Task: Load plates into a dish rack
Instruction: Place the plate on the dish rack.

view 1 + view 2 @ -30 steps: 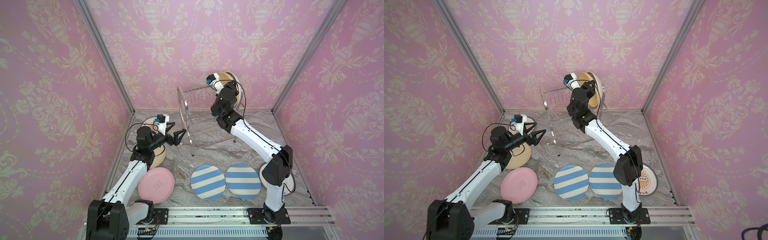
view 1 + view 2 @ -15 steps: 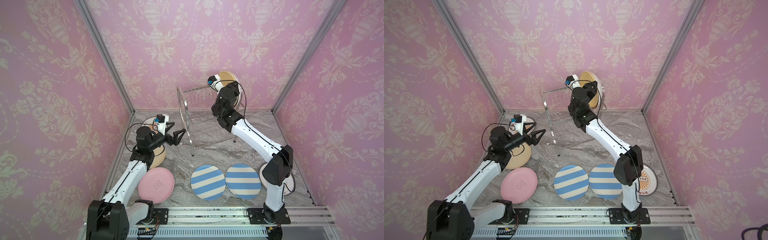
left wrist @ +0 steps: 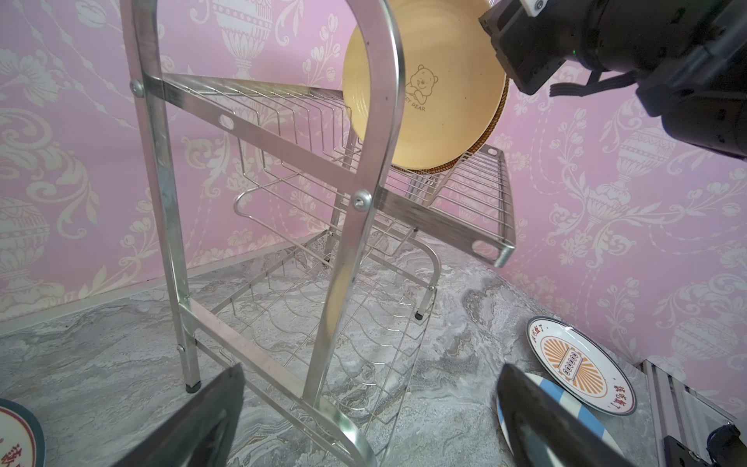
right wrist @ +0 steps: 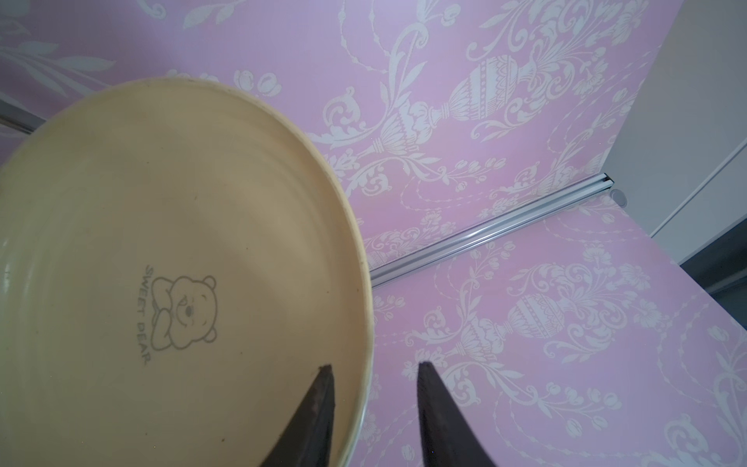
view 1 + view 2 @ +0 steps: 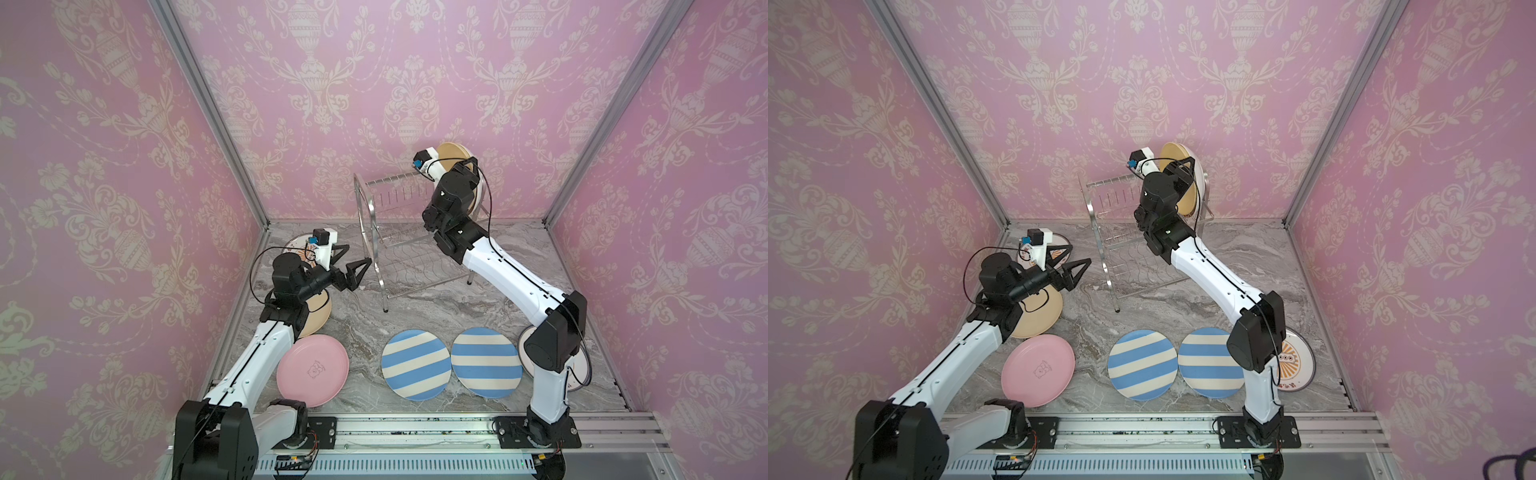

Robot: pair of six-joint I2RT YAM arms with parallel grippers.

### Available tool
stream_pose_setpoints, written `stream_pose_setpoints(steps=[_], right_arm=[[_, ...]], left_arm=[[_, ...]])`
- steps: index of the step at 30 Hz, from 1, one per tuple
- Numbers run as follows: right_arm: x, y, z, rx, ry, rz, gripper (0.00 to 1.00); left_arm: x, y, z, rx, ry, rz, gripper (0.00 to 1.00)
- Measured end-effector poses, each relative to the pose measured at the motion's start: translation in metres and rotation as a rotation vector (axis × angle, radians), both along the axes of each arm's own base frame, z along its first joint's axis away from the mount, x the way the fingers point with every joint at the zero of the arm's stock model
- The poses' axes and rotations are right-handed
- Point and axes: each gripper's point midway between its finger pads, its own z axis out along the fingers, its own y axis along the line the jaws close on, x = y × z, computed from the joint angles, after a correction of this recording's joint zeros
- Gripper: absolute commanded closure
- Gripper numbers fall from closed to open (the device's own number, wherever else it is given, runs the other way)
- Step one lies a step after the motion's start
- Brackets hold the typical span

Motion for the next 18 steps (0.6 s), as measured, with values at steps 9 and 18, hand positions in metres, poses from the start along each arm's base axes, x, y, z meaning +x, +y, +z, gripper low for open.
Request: stream_pose_setpoints(steps=[9,18], right_arm=[[-0.009,0.004,0.022,0.008,-0.033,0.014,0.53],[-0.016,0.001,0.025,0.058,-0.015,0.043,0.36]], left_arm=[[0.0,0.0,0.0,-0.001,0.001,0.0,0.01],[0.0,0.0,-0.002,0.001,0.013,0.0,0.01]])
